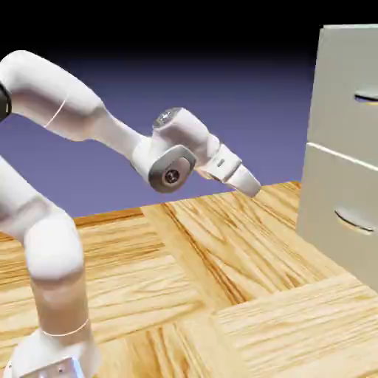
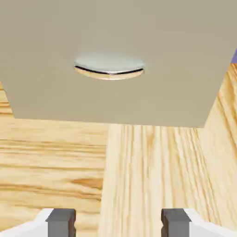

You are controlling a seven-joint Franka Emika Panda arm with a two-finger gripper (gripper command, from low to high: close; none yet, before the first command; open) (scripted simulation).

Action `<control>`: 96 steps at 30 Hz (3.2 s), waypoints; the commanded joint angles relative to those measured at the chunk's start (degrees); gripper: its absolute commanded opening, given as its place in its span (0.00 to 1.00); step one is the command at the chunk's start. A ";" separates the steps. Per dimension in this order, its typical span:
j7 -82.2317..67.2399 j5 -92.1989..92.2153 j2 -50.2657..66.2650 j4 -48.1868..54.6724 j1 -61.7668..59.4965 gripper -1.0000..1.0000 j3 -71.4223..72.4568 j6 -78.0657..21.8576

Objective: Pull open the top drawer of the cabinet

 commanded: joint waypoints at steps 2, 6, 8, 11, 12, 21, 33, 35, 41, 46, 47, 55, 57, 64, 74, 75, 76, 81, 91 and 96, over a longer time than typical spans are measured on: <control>-4.21 4.70 -1.86 2.59 -4.16 0.50 2.04 -0.98; -12.61 14.08 -5.59 7.77 -12.46 0.50 6.11 -2.93; -16.81 18.77 -7.45 10.36 -16.61 0.50 8.15 -3.90; -23.12 25.81 -10.25 14.25 -22.84 0.50 11.20 -5.36; -25.22 28.16 -11.18 15.54 -24.92 0.50 12.22 -5.85; -44.13 49.28 -19.57 27.19 -43.61 0.50 21.39 -10.24; -69.34 77.44 -30.75 42.73 -68.53 0.50 33.61 -16.09; -73.54 82.13 -32.61 45.32 -72.68 0.50 35.65 -17.07; -86.15 96.21 -38.20 53.09 -85.14 0.50 41.76 -19.99; -96.66 107.94 -42.86 59.57 -95.52 0.50 46.85 -22.43; -98.76 110.29 -43.79 60.86 -97.60 0.50 47.87 -22.92; -115.57 129.06 -51.24 71.22 -114.21 0.50 56.01 -26.82; -119.77 133.75 -53.11 73.81 -118.36 0.50 58.05 -27.80; -129.18 144.85 -57.41 82.18 -129.70 0.50 62.90 -29.43; -122.42 142.30 -55.58 99.65 -140.23 0.00 62.05 -23.21; -122.42 142.30 -55.58 99.65 -140.23 0.00 62.05 -23.21; -123.27 142.75 -55.88 97.58 -139.03 0.00 62.11 -23.97; -127.08 144.63 -57.34 87.20 -132.99 0.00 62.28 -27.81; -132.71 146.21 -60.18 66.44 -120.69 0.00 62.05 -35.65; -134.85 145.97 -61.58 56.06 -114.29 0.00 61.61 -39.50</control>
